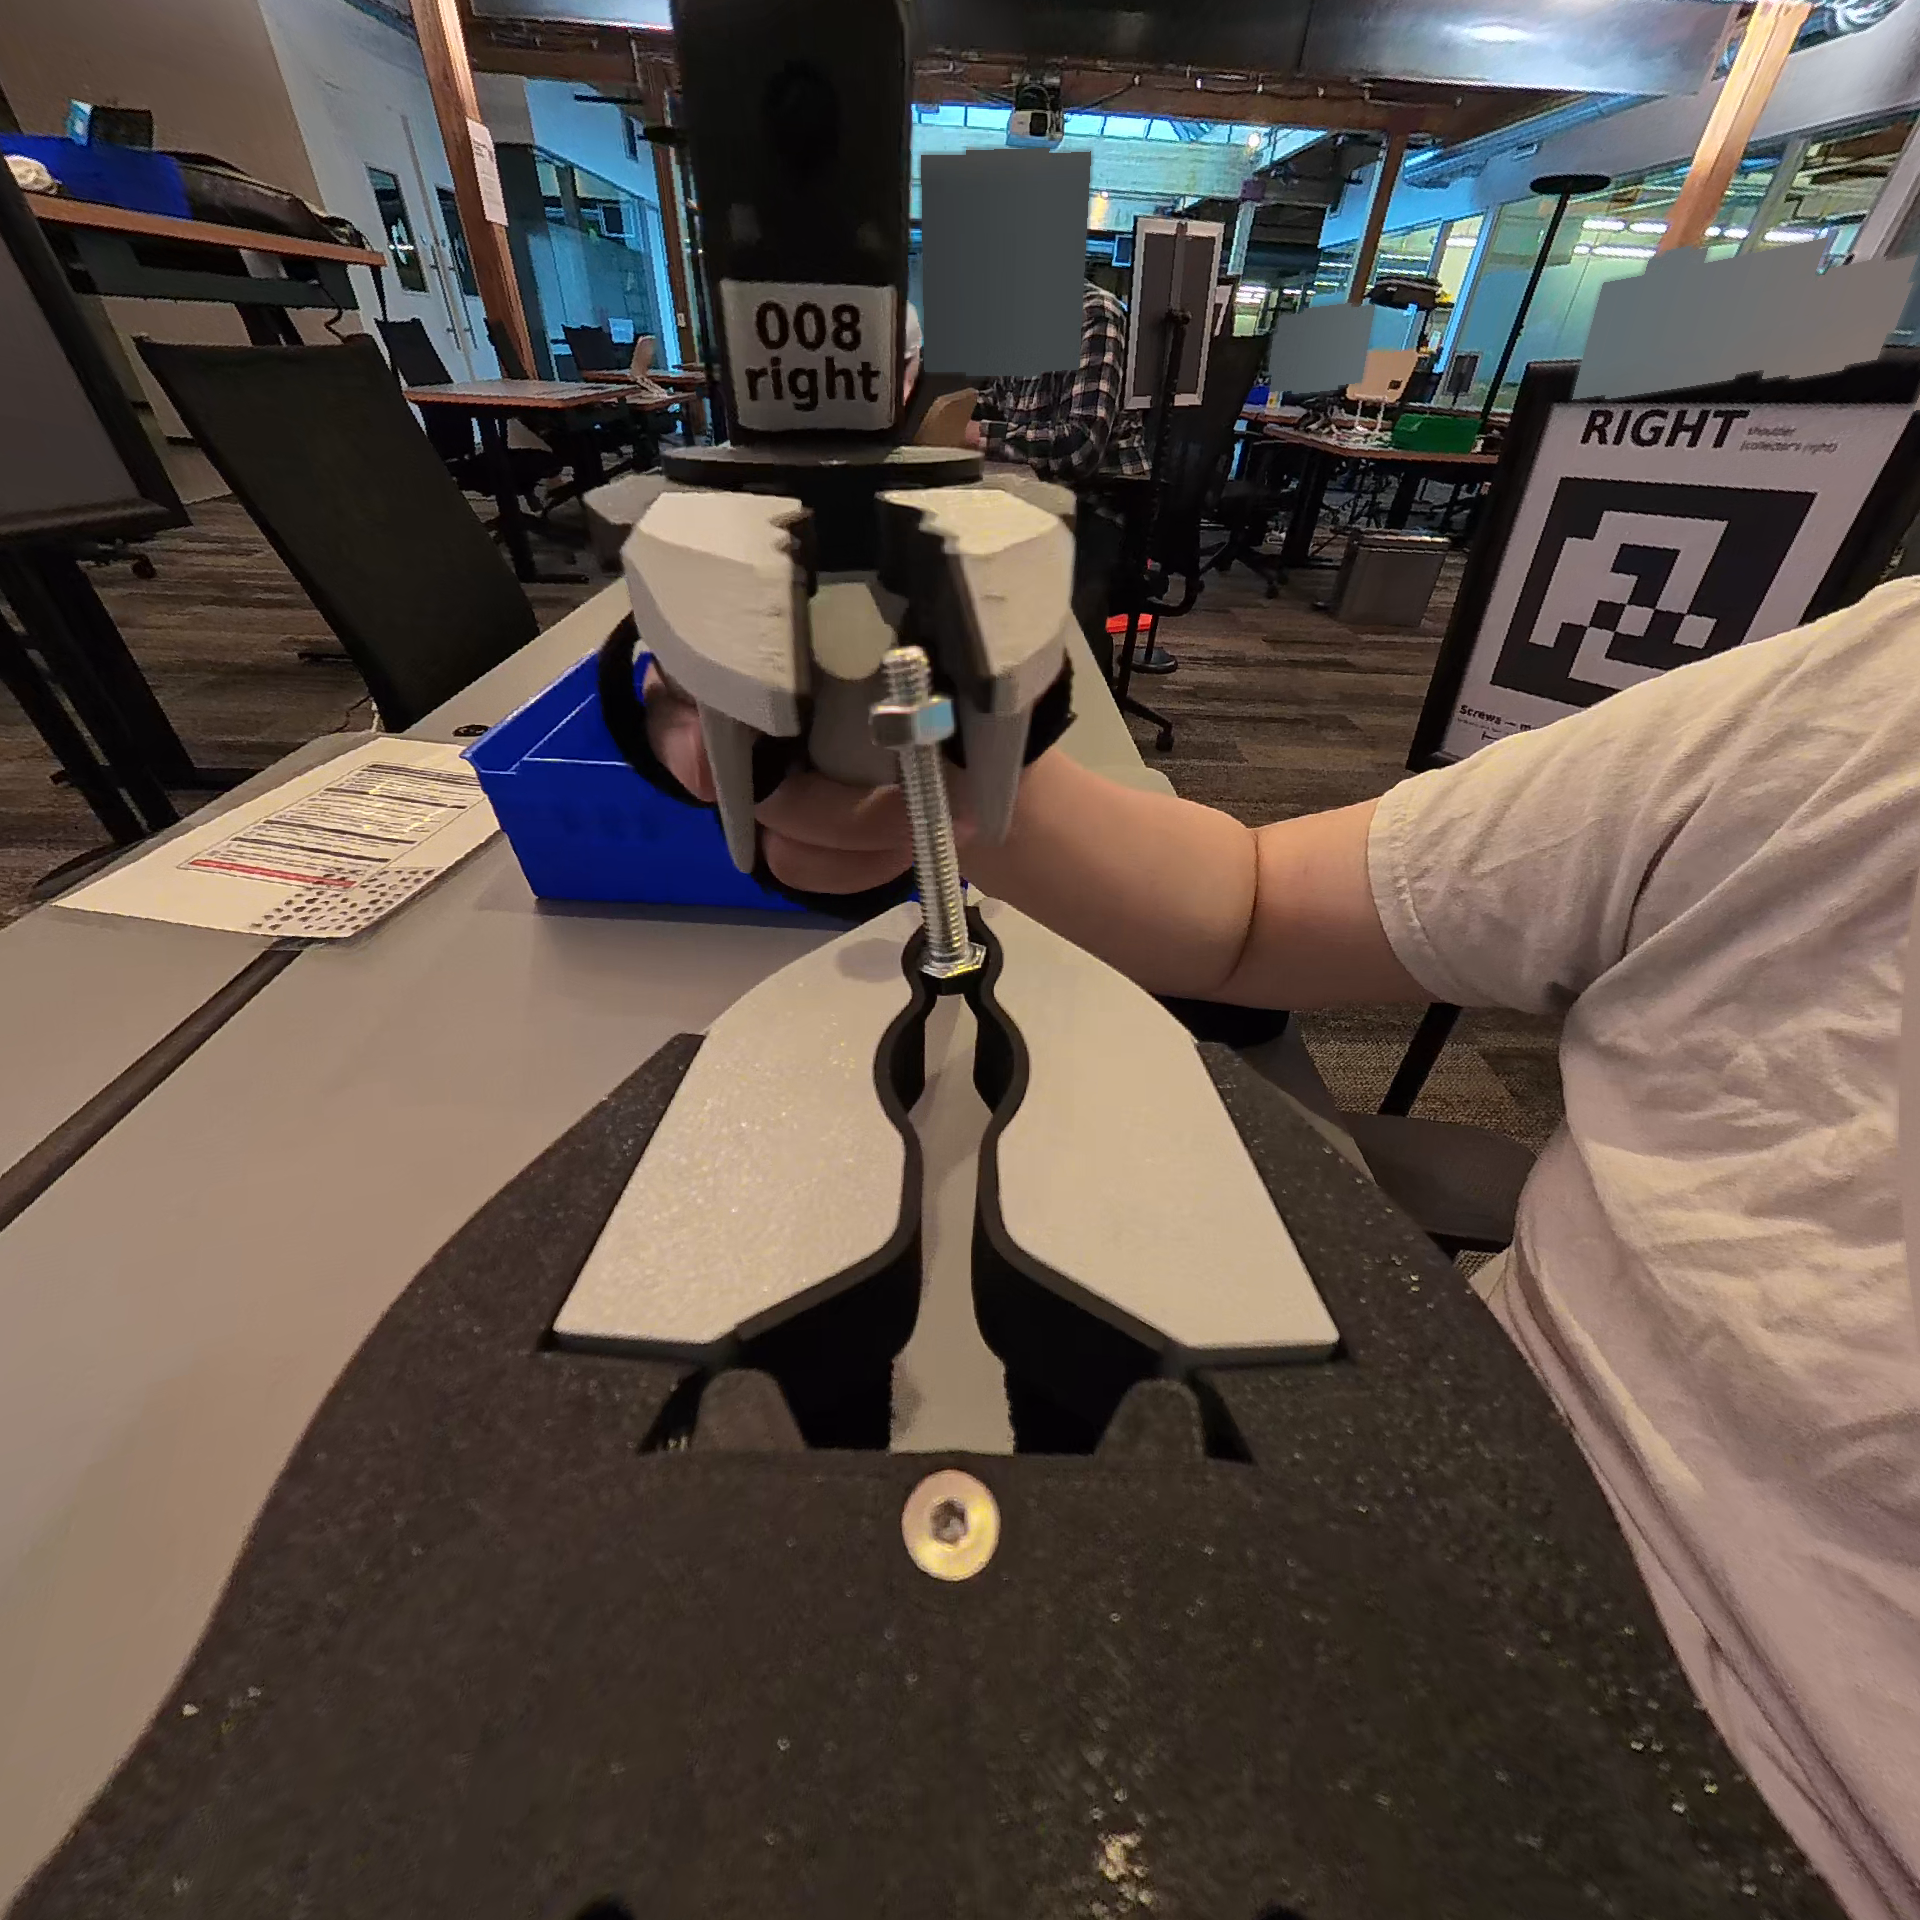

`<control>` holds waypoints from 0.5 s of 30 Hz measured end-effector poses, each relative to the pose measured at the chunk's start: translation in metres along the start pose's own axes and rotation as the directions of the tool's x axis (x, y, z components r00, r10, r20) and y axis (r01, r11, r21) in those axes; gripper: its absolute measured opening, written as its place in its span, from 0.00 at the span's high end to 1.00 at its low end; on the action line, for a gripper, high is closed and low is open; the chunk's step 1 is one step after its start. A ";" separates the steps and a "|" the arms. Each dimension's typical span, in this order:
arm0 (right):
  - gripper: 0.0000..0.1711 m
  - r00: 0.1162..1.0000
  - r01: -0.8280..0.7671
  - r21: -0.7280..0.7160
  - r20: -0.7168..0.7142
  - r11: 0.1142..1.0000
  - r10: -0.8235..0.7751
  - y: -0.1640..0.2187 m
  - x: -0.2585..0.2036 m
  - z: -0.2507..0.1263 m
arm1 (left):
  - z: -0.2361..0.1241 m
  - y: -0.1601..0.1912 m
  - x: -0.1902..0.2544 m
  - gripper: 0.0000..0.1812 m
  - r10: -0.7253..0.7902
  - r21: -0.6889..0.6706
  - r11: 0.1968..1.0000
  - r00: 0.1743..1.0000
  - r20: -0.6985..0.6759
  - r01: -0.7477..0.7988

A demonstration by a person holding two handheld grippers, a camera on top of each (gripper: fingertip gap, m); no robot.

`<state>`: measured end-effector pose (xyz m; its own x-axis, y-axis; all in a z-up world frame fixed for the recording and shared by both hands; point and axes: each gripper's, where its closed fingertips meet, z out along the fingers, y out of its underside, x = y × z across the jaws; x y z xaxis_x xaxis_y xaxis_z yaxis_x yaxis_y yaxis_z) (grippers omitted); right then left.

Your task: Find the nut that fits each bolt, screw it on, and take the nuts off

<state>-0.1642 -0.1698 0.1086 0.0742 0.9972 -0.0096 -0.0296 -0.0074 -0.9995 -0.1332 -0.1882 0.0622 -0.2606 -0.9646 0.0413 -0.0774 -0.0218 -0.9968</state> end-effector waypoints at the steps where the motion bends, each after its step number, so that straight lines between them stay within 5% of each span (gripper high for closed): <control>1: 0.88 1.000 0.009 -0.007 -0.006 1.000 -0.009 0.000 -0.001 0.002 | 0.000 0.000 0.000 0.98 -0.001 0.001 1.000 1.000 -0.001 0.001; 15: 0.89 1.000 -0.014 0.038 0.002 0.999 0.014 -0.007 0.002 -0.006 | 0.000 0.000 0.000 0.98 -0.003 0.001 1.000 1.000 -0.001 0.003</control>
